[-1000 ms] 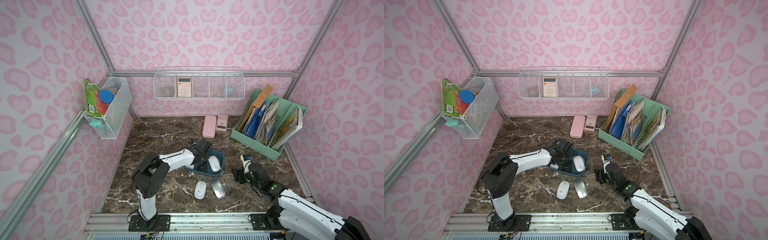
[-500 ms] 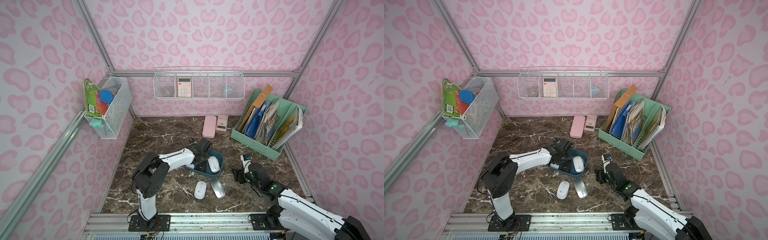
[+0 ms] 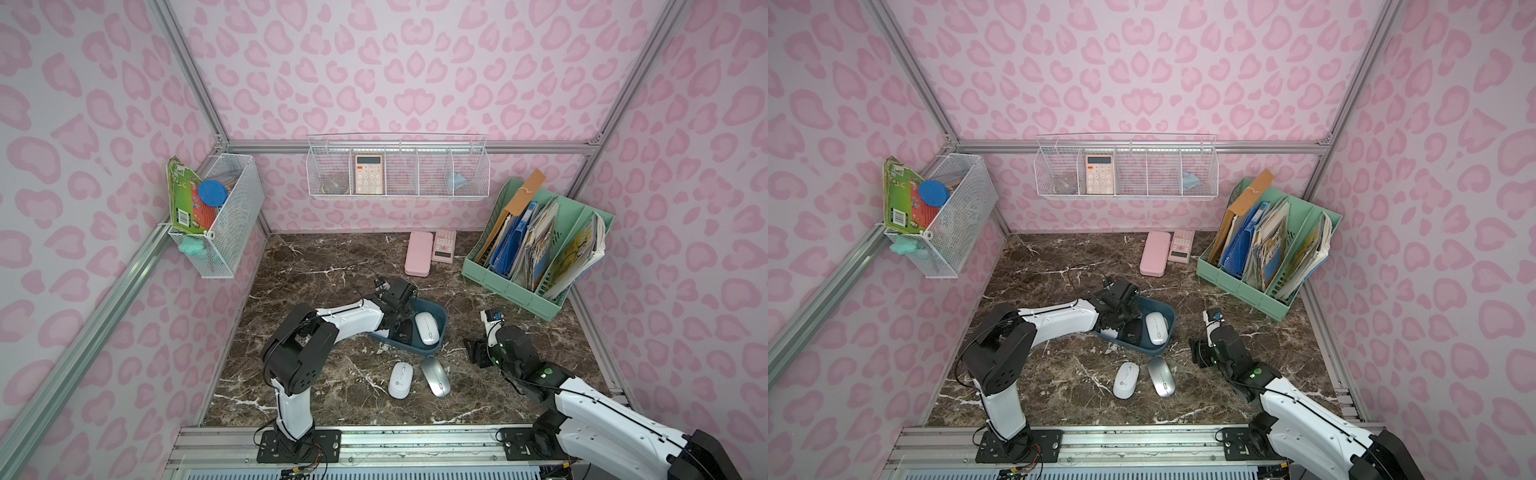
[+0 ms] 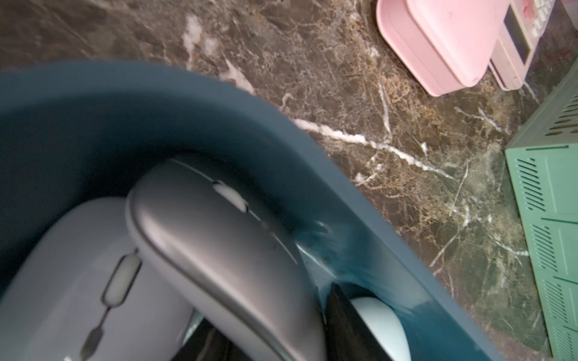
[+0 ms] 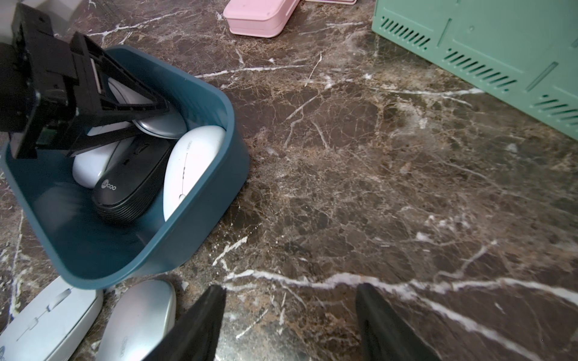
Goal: Take out the mouse from the storage box
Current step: Pick up the mouse from the storage box.
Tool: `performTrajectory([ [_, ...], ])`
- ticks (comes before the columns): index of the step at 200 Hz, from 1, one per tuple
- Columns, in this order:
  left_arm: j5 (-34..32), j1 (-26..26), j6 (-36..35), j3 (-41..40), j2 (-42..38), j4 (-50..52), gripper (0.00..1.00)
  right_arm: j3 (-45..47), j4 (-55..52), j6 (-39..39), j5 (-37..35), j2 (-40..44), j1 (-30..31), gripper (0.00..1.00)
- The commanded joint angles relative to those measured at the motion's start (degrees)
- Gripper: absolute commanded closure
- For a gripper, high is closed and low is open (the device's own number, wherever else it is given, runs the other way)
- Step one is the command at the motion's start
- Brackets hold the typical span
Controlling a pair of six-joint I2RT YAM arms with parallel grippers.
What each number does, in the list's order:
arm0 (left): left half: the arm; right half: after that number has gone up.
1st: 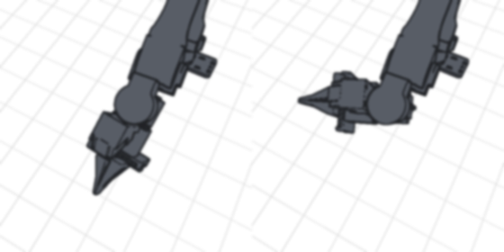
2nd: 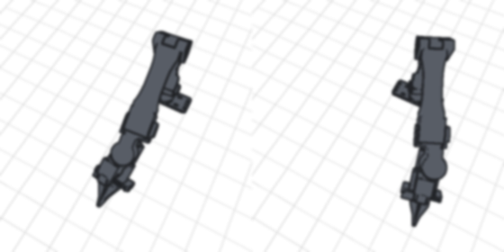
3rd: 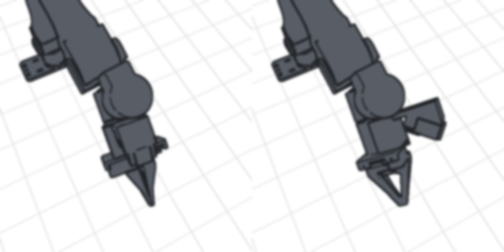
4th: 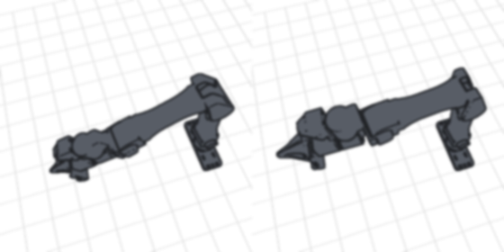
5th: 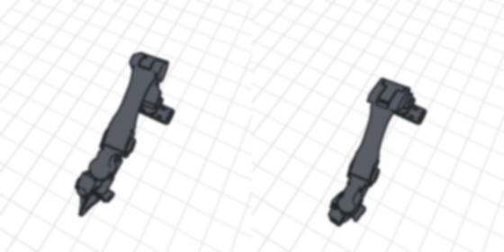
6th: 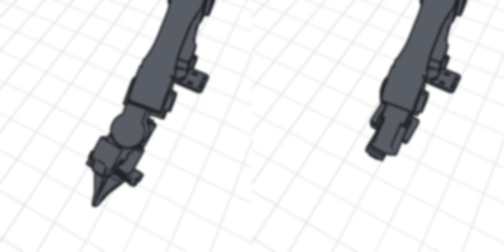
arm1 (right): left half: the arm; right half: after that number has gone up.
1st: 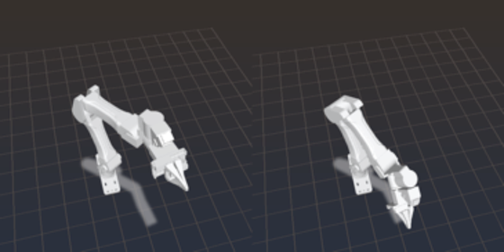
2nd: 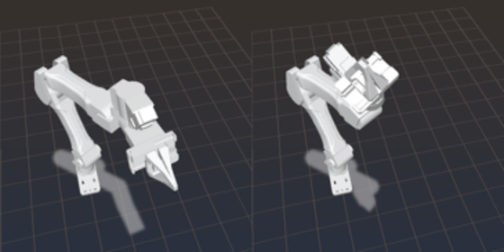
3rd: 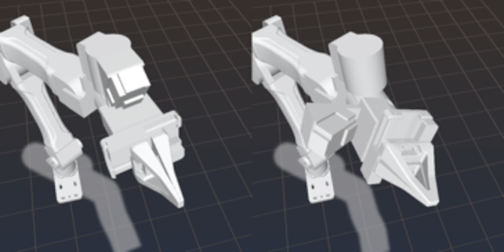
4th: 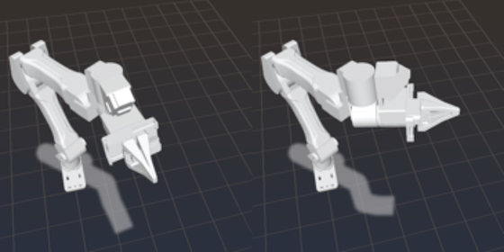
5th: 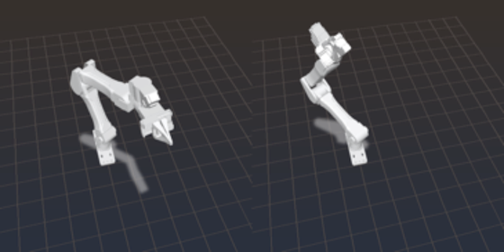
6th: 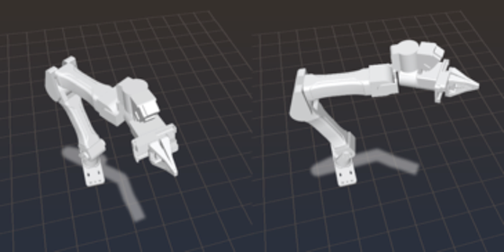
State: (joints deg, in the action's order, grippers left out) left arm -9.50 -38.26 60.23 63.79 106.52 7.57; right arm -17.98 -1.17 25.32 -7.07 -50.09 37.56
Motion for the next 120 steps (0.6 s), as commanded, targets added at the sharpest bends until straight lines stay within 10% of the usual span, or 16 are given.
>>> performTrajectory([
  [1, 0.1, 0.0, -1.1, -0.8, -0.5, -2.6, 0.56, -0.4, 1.2, -0.1, 0.0, 0.1, 0.1, 0.30],
  [120, 1.9, -0.6, -2.6, -2.7, -3.0, -4.8, 0.76, -0.4, 1.3, 0.0, 0.1, 0.1, 0.1, 0.30],
])
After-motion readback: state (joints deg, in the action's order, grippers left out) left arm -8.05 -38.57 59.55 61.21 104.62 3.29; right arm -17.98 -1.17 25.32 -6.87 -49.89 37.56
